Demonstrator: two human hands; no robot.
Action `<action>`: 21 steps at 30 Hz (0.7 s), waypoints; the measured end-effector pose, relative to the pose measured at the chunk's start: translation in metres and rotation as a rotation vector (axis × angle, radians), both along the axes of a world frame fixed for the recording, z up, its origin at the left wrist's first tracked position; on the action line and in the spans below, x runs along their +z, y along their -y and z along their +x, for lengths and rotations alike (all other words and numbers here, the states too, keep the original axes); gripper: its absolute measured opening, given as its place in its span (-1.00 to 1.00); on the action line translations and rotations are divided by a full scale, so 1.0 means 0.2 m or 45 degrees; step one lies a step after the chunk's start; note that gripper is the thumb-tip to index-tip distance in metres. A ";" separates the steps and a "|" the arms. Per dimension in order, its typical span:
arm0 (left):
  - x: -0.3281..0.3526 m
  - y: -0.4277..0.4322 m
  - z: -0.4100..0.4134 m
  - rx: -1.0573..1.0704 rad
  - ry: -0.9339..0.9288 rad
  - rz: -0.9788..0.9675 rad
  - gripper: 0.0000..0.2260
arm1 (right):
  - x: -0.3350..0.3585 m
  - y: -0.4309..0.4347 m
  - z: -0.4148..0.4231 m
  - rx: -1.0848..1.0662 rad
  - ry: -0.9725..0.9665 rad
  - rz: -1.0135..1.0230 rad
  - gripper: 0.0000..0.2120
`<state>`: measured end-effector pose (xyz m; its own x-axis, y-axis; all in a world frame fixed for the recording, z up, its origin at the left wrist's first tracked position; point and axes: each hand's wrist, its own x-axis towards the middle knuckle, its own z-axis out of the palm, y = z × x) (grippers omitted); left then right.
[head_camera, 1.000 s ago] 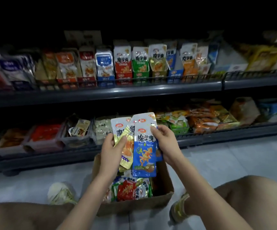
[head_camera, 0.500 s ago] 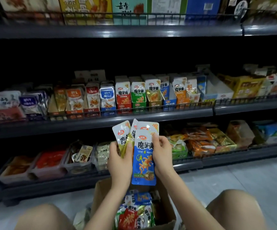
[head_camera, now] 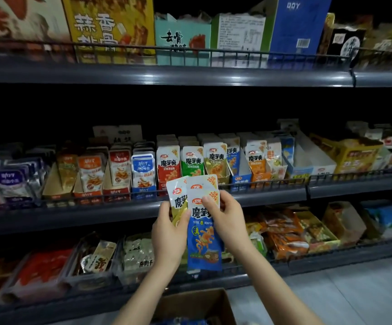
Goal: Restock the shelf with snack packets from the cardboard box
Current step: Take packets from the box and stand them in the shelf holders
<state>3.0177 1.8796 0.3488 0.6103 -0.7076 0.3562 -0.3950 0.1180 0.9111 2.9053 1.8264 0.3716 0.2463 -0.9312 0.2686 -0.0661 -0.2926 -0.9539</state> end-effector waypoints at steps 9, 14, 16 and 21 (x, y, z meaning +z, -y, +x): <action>0.08 0.38 0.09 -0.136 0.087 -0.028 -0.87 | 0.19 0.49 -0.24 -0.269 0.089 -0.057 -0.76; 0.10 0.56 0.16 -0.123 0.157 -0.035 -0.83 | 0.27 0.78 -0.28 -0.390 0.300 -0.215 -0.83; 0.11 0.62 0.17 -0.121 0.168 -0.040 -0.74 | 0.28 0.89 -0.26 -0.427 0.323 -0.271 -0.83; 0.11 0.72 0.22 -0.102 0.207 -0.049 -0.78 | 0.22 1.14 -0.18 -0.425 0.252 -0.311 -0.89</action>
<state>3.0608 1.7359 0.3710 0.4848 -0.7355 0.4733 -0.5243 0.1887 0.8303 2.8700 1.5985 0.4148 -0.1345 -0.8544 0.5019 -0.0185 -0.5042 -0.8634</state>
